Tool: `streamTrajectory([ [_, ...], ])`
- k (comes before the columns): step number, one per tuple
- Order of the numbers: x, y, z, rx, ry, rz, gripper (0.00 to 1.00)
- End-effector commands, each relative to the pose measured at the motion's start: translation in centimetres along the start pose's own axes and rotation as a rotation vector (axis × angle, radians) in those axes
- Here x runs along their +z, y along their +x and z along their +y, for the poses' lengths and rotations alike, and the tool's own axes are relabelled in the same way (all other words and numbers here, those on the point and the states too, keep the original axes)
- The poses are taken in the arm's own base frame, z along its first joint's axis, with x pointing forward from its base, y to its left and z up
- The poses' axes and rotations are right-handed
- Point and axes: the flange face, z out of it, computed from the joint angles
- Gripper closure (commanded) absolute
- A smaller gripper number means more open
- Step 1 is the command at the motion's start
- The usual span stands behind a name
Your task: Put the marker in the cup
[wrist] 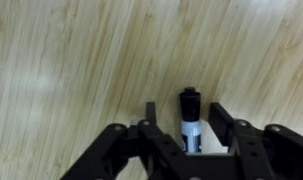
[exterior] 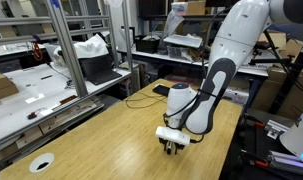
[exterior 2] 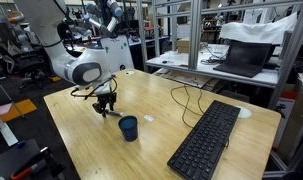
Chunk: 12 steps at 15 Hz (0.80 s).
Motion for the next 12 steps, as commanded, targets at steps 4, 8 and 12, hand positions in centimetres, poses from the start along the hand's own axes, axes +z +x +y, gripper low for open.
streamTrajectory([
  [4, -0.2, 0.1, -0.8, -0.017, 0.016, -0.011, 0.95],
  [8, -1.2, 0.4, -1.5, -0.022, 0.027, -0.006, 0.95],
  [12, -5.3, 2.1, -2.0, -0.01, 0.071, -0.021, 0.95],
])
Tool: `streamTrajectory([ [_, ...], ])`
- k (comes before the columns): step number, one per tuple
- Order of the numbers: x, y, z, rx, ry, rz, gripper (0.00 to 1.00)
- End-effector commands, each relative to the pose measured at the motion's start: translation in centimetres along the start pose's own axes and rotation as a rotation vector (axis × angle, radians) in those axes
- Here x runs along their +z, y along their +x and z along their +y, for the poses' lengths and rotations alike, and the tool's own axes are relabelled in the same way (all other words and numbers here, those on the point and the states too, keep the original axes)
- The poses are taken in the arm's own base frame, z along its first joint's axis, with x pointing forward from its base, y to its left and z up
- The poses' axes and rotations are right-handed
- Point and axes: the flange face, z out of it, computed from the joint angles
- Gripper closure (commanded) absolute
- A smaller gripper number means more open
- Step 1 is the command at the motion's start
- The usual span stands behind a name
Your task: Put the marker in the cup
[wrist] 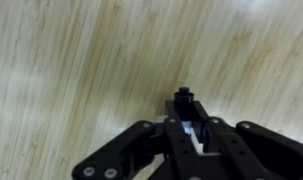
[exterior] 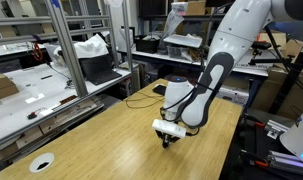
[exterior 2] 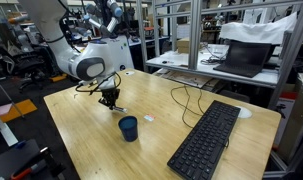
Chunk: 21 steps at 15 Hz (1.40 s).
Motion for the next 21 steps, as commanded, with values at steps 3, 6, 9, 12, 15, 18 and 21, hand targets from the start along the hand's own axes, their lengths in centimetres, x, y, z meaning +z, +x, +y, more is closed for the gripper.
streamTrajectory([
  [3, -6.8, 3.4, -0.2, 0.022, 0.084, -0.085, 0.95],
  [6, -9.7, 5.6, 0.2, 0.076, 0.133, -0.193, 0.95],
  [9, -11.4, 8.8, 1.5, 0.167, 0.156, -0.287, 0.95],
  [12, -12.0, 11.4, 3.6, 0.26, 0.159, -0.342, 0.95],
  [15, -12.3, 13.5, 6.0, 0.344, 0.159, -0.379, 0.95],
  [18, -12.8, 14.0, 8.0, 0.408, 0.164, -0.383, 0.95],
  [21, -13.6, 13.8, 9.1, 0.447, 0.164, -0.387, 0.95],
])
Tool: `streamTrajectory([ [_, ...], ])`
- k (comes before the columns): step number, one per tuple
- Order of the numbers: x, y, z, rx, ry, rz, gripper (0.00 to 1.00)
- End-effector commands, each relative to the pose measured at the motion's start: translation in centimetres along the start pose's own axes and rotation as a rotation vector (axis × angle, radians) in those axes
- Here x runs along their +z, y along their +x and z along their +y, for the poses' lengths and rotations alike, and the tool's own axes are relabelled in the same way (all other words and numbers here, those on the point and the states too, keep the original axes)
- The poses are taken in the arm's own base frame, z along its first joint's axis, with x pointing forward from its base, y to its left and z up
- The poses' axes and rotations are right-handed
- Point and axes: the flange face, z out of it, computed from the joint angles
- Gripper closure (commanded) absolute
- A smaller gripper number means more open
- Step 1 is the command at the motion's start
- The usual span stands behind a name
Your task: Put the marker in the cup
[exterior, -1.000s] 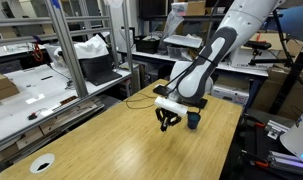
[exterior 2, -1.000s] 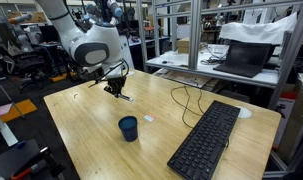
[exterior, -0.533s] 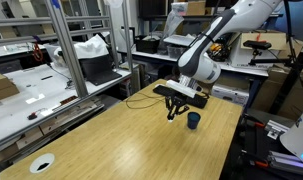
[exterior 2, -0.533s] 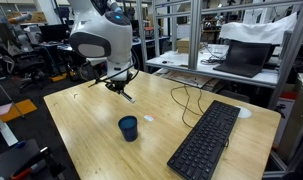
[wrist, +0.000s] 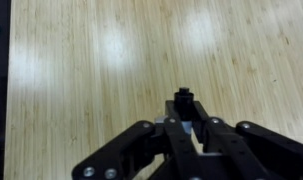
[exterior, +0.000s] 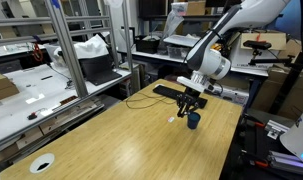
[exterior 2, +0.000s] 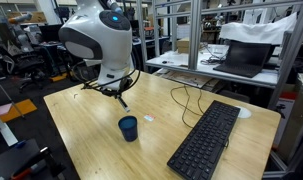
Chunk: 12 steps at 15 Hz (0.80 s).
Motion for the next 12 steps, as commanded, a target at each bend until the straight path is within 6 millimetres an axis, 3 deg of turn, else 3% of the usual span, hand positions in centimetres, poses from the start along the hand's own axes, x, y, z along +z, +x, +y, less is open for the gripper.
streamTrajectory([
  [1, -1.6, -0.7, 1.4, 0.025, 0.013, -0.017, 0.95],
  [5, -2.1, -0.4, 2.8, 0.058, 0.02, -0.04, 0.95],
  [12, -3.5, 2.8, 5.0, 0.033, 0.101, -0.117, 0.95],
])
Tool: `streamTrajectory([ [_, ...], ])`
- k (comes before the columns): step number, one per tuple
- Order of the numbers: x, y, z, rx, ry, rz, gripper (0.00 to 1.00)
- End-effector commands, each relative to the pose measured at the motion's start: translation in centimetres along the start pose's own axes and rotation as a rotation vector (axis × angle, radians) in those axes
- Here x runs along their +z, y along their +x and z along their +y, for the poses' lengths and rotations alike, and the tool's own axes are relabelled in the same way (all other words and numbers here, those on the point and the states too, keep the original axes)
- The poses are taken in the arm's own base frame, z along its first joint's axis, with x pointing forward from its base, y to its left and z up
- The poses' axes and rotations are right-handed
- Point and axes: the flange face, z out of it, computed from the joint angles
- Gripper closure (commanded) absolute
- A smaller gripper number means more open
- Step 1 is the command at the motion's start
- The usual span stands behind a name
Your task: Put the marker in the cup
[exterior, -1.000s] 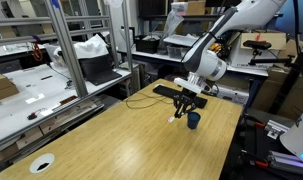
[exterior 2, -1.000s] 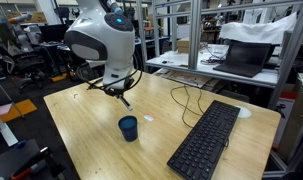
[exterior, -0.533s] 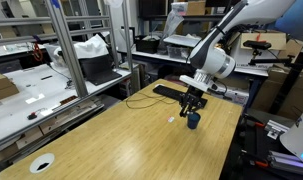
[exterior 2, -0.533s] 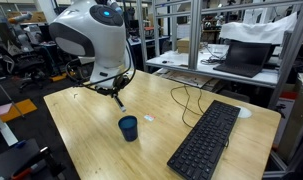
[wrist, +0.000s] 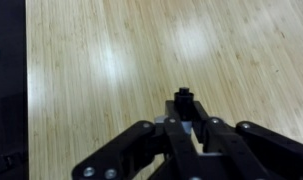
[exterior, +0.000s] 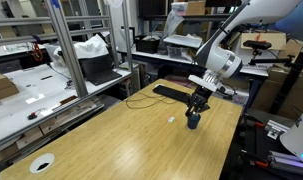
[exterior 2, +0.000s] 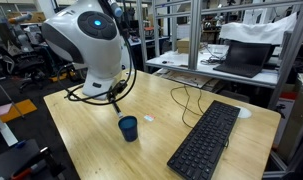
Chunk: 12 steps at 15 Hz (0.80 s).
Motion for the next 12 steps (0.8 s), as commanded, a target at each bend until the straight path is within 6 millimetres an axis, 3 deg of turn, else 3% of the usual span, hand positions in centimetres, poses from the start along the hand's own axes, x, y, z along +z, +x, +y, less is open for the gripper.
streamTrajectory([
  [1, -2.1, 0.7, 0.3, -0.047, 0.062, -0.073, 0.95],
  [5, -1.7, 3.4, 0.2, -0.073, 0.065, -0.136, 0.95],
  [12, 0.3, 5.3, 0.3, -0.087, 0.017, -0.199, 0.95],
])
